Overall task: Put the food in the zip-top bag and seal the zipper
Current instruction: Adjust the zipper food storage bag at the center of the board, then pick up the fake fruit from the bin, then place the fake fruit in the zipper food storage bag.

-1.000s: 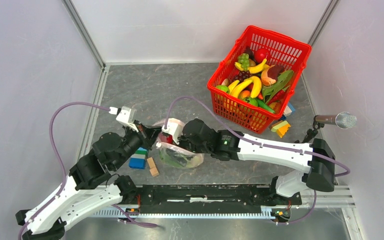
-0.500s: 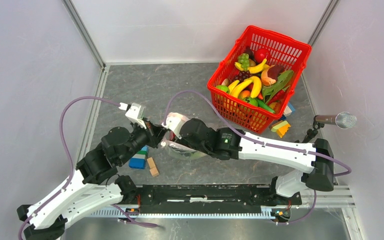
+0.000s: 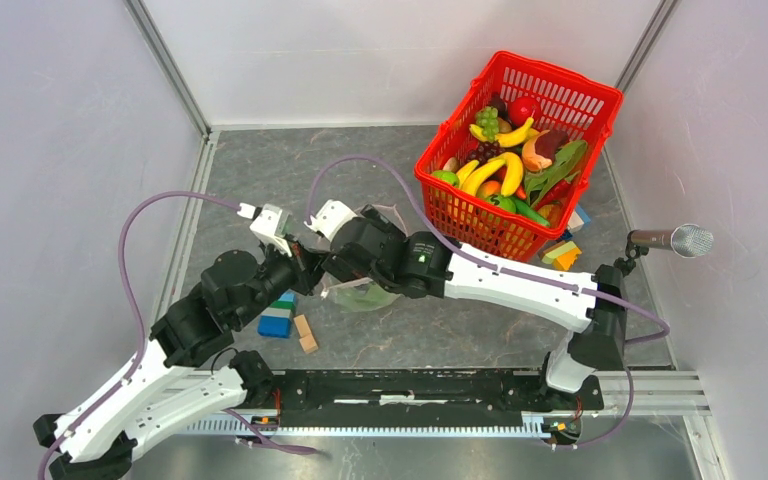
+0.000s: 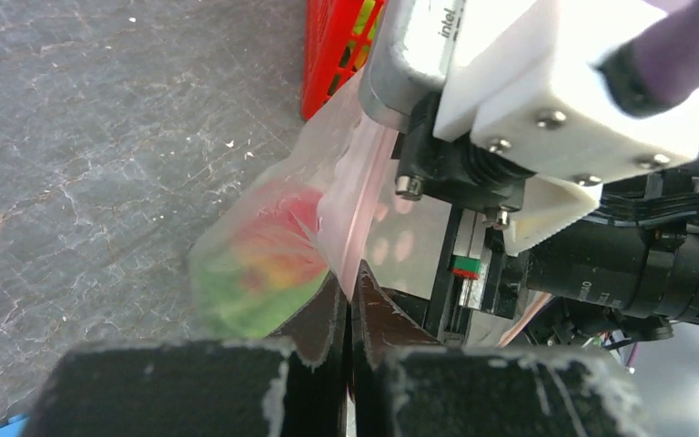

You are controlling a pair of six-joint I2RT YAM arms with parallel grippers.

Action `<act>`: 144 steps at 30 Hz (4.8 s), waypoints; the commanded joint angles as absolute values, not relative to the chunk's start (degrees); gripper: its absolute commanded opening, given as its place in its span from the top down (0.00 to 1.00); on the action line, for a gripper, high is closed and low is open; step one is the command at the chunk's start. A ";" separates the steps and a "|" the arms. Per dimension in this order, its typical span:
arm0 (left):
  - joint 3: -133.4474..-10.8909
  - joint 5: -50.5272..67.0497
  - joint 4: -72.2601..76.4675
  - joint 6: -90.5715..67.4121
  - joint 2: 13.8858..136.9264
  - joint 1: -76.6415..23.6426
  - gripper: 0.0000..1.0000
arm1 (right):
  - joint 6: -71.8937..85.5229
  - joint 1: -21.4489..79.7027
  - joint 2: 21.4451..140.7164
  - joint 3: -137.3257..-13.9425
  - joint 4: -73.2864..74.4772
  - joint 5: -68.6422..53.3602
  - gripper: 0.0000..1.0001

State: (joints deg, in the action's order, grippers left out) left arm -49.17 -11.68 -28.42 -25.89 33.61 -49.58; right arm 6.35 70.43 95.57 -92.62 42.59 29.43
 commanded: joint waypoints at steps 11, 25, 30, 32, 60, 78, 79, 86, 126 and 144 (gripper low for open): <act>-50.95 -14.60 -33.10 -26.13 33.93 -50.62 0.98 | 4.66 69.11 74.51 -78.79 18.75 13.81 0.16; -57.17 -13.84 -36.52 -21.95 39.43 -50.62 0.98 | -1.88 65.37 59.24 -69.75 14.42 43.17 0.44; -55.47 -11.82 -35.88 -24.26 40.06 -50.62 0.98 | -1.88 50.37 65.09 -77.03 21.46 39.50 0.40; -54.15 -10.77 -34.63 -25.25 39.45 -50.62 0.98 | -1.93 45.73 66.96 -77.78 21.10 36.89 0.35; -50.98 -6.99 -31.86 -24.61 38.49 -50.61 0.98 | 10.49 8.49 120.20 -111.50 12.50 4.39 0.21; -50.15 -6.76 -31.64 -26.33 36.58 -50.59 0.98 | 9.90 7.45 111.75 -102.39 8.79 -4.99 1.00; -50.10 -6.64 -31.65 -26.40 36.44 -50.60 0.98 | 9.71 7.45 109.76 -101.04 8.94 -5.64 1.00; -50.09 -6.91 -31.68 -26.32 36.73 -50.49 0.98 | 9.63 8.41 90.21 -85.05 2.86 -10.47 1.00; -54.82 -8.03 -34.88 -27.64 38.43 -50.54 0.97 | 0.60 56.53 71.50 -75.15 17.74 -11.95 0.94; -54.96 -11.80 -36.65 -27.75 35.77 -50.54 0.96 | -6.02 62.59 71.82 -75.31 13.71 -8.57 0.22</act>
